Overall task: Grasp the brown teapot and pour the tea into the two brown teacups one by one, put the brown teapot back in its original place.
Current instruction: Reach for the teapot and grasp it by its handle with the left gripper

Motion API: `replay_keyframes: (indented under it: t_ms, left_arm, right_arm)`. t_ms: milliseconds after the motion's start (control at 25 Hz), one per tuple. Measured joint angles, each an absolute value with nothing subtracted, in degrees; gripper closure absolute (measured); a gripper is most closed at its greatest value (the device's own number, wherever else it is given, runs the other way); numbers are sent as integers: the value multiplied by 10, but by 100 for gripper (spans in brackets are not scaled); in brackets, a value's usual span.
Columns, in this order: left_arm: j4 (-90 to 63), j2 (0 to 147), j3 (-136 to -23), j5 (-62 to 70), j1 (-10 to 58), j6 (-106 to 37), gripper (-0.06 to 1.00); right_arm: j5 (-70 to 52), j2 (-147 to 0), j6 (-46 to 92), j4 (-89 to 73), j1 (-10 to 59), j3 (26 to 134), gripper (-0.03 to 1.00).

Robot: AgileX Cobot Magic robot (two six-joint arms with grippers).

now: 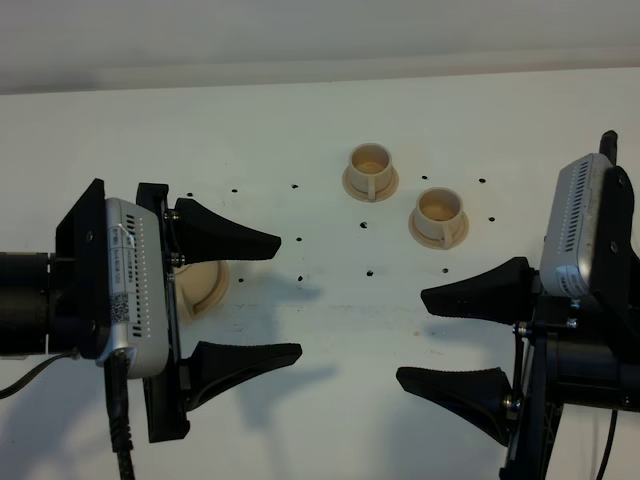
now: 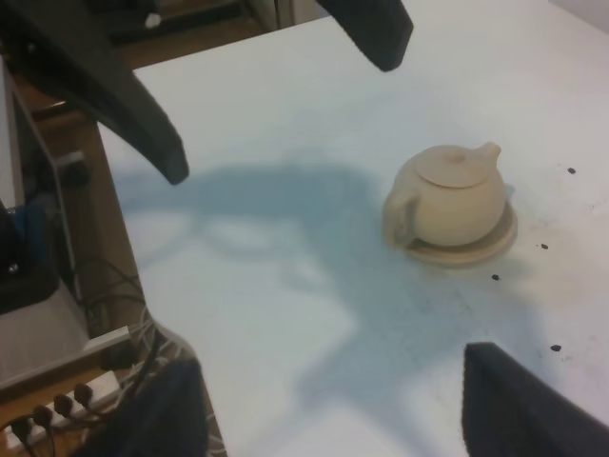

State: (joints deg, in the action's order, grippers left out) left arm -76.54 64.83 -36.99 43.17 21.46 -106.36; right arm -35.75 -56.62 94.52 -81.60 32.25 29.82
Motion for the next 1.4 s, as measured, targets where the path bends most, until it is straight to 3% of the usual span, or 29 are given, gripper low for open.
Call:
replay_keyframes:
  t_ms: [560,880,1240,1400]
  left_arm:
    - [-765,637,-370,421,215,-1064,87]
    - [-672,586,-370,299,215,-985,87]
    - [-582,580,-374,196,215,-858,87]
    - [-511,580,-399,181,215,-785,87]
  right_arm:
    - [-357,-558,945,-816,322,298,42]
    - [-310,-530,930,-796,322,313,42]
    - [-229,-529,793,-681,320,343,42]
    - [-226,-527,717,-620,285,345,42]
